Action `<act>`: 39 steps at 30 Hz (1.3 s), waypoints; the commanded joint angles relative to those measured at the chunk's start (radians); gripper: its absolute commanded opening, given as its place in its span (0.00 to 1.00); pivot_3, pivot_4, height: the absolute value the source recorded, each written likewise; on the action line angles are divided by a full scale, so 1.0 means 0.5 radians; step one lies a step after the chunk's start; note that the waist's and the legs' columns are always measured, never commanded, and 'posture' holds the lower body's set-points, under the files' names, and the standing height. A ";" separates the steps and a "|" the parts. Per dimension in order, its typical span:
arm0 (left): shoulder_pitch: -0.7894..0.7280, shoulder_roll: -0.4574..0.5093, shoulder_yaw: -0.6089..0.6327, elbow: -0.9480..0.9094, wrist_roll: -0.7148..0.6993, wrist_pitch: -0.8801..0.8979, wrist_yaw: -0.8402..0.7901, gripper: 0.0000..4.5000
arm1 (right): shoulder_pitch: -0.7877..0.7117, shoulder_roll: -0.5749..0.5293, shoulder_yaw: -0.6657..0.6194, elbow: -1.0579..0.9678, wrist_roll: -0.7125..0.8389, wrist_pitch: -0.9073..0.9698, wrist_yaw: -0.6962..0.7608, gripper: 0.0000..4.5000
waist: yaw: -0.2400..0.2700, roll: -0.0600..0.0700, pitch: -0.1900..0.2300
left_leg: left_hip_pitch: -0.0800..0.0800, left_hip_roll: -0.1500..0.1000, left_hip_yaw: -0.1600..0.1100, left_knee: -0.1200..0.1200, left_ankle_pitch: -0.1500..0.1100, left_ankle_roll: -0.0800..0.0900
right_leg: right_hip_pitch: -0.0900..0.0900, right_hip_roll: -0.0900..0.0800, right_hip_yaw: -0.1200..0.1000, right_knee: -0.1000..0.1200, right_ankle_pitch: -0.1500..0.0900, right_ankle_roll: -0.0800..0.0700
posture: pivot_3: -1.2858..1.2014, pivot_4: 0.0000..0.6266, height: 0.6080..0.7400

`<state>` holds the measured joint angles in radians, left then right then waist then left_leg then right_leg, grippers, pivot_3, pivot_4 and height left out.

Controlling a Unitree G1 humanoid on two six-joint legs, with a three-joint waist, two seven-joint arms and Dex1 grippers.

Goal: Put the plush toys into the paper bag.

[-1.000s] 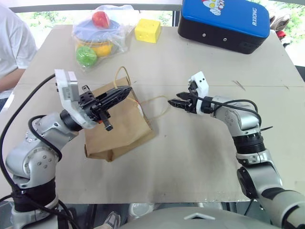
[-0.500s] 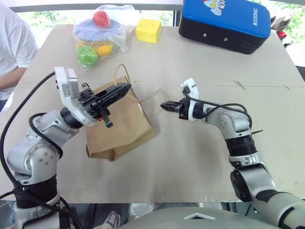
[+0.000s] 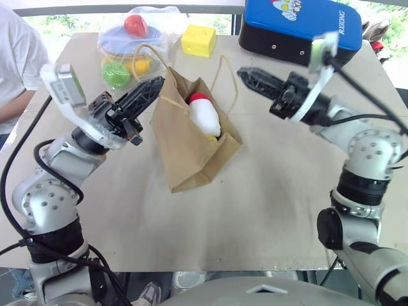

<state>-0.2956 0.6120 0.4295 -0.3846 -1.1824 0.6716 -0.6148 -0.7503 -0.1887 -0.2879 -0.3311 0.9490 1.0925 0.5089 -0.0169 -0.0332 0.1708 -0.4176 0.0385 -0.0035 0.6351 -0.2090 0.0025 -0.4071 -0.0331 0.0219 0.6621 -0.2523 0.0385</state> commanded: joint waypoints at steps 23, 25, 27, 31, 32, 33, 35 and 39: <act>0.165 0.049 0.038 -0.036 0.082 -0.061 -0.166 0.00 | 0.120 -0.358 0.390 0.222 -0.230 -0.176 -0.190 0.56 | -0.027 0.000 0.000 | 0.000 0.002 0.005 -0.002 0.000 0.000 | -0.002 0.003 0.006 -0.001 0.000 0.000 | 0.52 0.24 1.00; 0.179 0.047 0.043 -0.050 0.079 -0.062 -0.159 0.00 | 0.061 -0.311 0.412 0.278 -0.256 -0.188 -0.196 0.56 | -0.030 0.000 0.000 | -0.001 0.001 0.005 -0.002 0.000 0.000 | -0.002 0.002 0.006 -0.001 0.000 0.000 | 0.52 0.24 1.00; 0.199 0.043 0.045 -0.071 0.076 -0.065 -0.151 0.00 | -0.007 -0.264 0.457 0.408 -0.359 -0.256 -0.217 0.56 | -0.032 0.000 0.000 | -0.001 0.001 0.005 -0.002 0.000 0.000 | -0.003 0.002 0.006 -0.002 0.000 0.000 | 0.52 0.24 1.00; 0.233 0.039 0.055 -0.107 0.072 -0.075 -0.130 0.00 | -0.074 -0.224 0.479 0.538 -0.464 -0.355 -0.186 0.29 | -0.034 0.000 0.000 | 0.000 0.001 0.005 -0.002 0.000 0.000 | -0.003 0.002 0.006 -0.001 0.000 0.000 | 0.52 0.24 1.00; 0.243 0.042 0.065 -0.112 0.069 -0.078 -0.123 0.00 | -0.082 -0.217 0.471 0.533 -0.463 -0.379 -0.161 0.18 | -0.031 0.000 0.000 | -0.001 0.001 0.005 -0.002 0.000 0.000 | -0.003 0.002 0.006 -0.001 0.000 0.000 | 0.52 0.24 1.00; 0.253 0.044 0.072 -0.118 0.064 -0.080 -0.118 0.00 | -0.086 -0.209 0.455 0.521 -0.450 -0.391 -0.142 0.07 | -0.031 0.000 0.000 | -0.001 0.001 0.005 -0.002 0.000 0.000 | -0.003 0.001 0.005 -0.002 0.000 0.000 | 0.52 0.24 1.00; 0.269 0.046 0.075 -0.126 0.062 -0.085 -0.112 0.00 | -0.087 -0.201 0.428 0.493 -0.424 -0.404 -0.112 0.03 | -0.032 0.000 0.000 | -0.002 0.001 0.005 -0.002 0.000 0.000 | -0.003 0.001 0.006 -0.002 0.000 0.000 | 0.52 0.24 1.00; 0.264 0.050 0.068 -0.120 0.067 -0.089 -0.105 0.00 | -0.095 -0.184 0.361 0.409 -0.332 -0.435 -0.036 0.03 | -0.034 0.000 0.000 | -0.002 0.001 0.005 -0.002 0.000 0.000 | -0.003 0.001 0.005 -0.002 0.000 0.000 | 0.52 0.24 1.00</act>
<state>-0.1570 0.6251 0.4364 -0.4137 -1.1398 0.6458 -0.6694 -0.7687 -0.2872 -0.0593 -0.0645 0.7360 0.9002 0.4650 -0.0341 -0.0332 0.1708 -0.4185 0.0390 -0.0012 0.6341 -0.2090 0.0026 -0.4087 -0.0327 0.0246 0.6613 -0.2523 0.0387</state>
